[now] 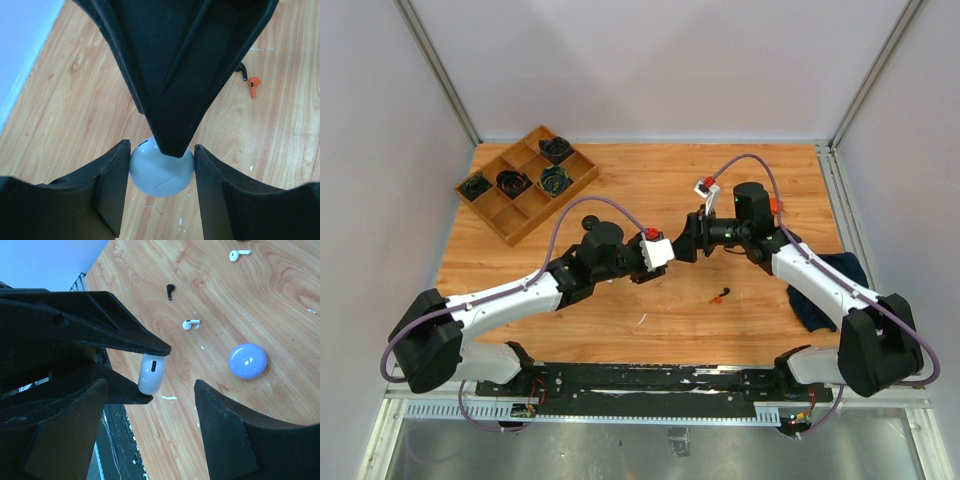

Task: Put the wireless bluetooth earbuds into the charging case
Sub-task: Pick up the charging case at the center of the board.

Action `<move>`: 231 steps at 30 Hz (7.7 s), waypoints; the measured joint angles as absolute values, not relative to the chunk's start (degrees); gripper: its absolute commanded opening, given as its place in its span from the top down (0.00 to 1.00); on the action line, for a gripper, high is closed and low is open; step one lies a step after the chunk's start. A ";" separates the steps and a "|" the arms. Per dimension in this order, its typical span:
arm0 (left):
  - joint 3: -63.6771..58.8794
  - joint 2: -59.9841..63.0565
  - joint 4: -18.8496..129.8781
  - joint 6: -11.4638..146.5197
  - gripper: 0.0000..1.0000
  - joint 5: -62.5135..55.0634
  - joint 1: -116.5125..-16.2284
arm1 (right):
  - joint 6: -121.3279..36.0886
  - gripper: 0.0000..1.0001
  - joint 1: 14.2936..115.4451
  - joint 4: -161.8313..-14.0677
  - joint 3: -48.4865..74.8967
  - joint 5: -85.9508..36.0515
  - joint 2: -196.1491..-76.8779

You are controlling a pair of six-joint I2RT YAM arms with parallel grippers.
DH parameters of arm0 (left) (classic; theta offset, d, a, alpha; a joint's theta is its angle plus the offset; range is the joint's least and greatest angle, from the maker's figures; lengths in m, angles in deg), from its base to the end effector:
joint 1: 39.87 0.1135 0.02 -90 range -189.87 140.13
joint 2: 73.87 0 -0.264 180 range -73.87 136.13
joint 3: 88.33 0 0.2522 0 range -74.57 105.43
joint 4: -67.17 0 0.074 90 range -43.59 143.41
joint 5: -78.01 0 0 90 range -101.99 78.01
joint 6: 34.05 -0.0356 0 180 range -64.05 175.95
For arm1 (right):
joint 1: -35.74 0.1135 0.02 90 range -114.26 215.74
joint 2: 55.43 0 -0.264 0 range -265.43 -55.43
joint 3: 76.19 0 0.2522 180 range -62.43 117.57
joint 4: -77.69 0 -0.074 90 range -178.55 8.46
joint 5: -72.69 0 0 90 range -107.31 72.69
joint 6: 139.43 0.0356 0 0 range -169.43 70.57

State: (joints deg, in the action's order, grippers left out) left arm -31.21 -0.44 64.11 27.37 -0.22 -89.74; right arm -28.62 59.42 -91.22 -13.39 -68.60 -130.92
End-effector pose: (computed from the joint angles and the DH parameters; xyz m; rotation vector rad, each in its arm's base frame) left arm 0.1810 -0.2260 0.2596 1.3238 1.3998 -0.4461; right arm 0.2526 0.1411 0.2749 -0.6714 1.9699 1.3729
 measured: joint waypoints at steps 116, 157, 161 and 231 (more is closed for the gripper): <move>-51.85 5.98 131.84 103.80 0.56 -2.51 -82.33 | 9.20 0.90 60.15 -170.45 -36.91 -57.95 -131.37; -32.22 -16.16 67.10 66.28 0.99 8.44 -80.71 | -7.35 0.28 58.86 -152.86 -30.68 -77.69 -127.11; -26.10 -14.93 56.94 60.35 0.99 10.52 -80.71 | -18.74 0.28 58.86 -138.76 -28.17 -77.69 -121.60; -8.77 -4.57 24.13 27.52 0.35 15.37 -86.11 | -53.20 0.93 69.13 -122.65 -30.29 -75.55 -119.31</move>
State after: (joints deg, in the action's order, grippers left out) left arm -8.77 -4.57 24.13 27.52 15.37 -86.11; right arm -53.20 69.13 -122.65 -30.29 -75.55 -119.31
